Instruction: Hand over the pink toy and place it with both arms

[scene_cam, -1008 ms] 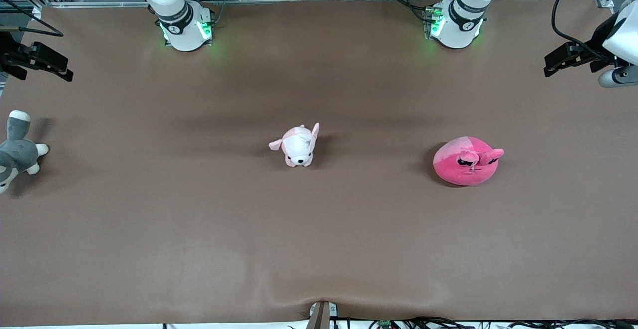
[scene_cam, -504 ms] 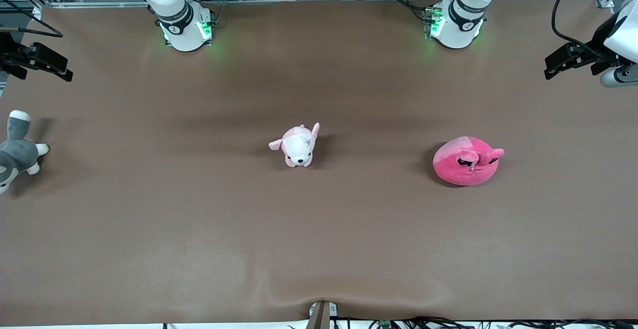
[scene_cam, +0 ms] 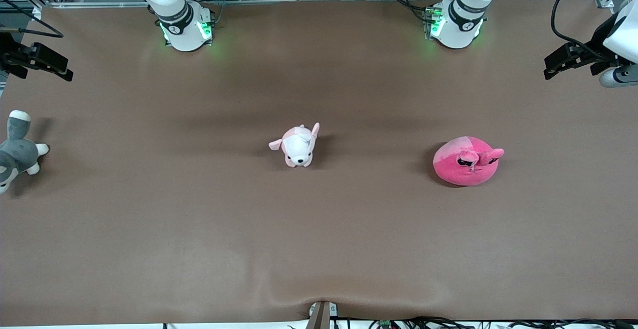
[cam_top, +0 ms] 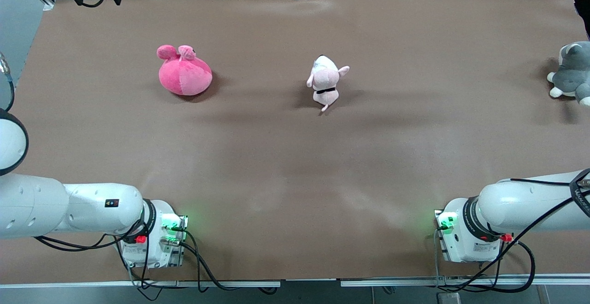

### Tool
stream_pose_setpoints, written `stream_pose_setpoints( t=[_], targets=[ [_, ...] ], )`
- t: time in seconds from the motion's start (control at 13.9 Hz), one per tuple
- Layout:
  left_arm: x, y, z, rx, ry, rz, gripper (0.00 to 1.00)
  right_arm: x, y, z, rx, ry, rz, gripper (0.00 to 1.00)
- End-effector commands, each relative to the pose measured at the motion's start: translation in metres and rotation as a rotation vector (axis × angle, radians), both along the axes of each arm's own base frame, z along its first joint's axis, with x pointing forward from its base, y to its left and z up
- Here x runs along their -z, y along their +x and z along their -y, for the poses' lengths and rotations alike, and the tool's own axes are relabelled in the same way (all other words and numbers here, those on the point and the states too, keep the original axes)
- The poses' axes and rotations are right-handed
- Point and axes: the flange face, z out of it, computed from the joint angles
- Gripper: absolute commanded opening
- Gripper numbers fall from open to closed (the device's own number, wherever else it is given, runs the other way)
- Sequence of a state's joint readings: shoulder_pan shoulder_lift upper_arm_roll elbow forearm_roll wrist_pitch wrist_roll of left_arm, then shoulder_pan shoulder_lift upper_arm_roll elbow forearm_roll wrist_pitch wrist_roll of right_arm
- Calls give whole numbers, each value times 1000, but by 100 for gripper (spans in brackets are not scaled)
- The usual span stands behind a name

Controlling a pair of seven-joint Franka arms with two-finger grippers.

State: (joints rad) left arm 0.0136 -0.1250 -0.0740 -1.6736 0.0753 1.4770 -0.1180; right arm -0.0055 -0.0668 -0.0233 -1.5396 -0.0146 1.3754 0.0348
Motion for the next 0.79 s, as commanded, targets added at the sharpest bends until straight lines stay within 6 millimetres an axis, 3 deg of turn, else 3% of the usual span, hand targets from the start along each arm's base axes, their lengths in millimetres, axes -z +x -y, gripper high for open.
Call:
stream_pose_setpoints(
  t=[0.0,0.5,0.72],
  targets=[
    [3,2,1,-10,15,-4,100,-1,-4,0,18,-2,-2,100],
    [21,10,-1,-132,15,-19,100,10,2,16,47,-2,-22,100],
    [42,24,-3,-200,21,-51,100,10,3,18,50,-2,-21,100]
  ],
)
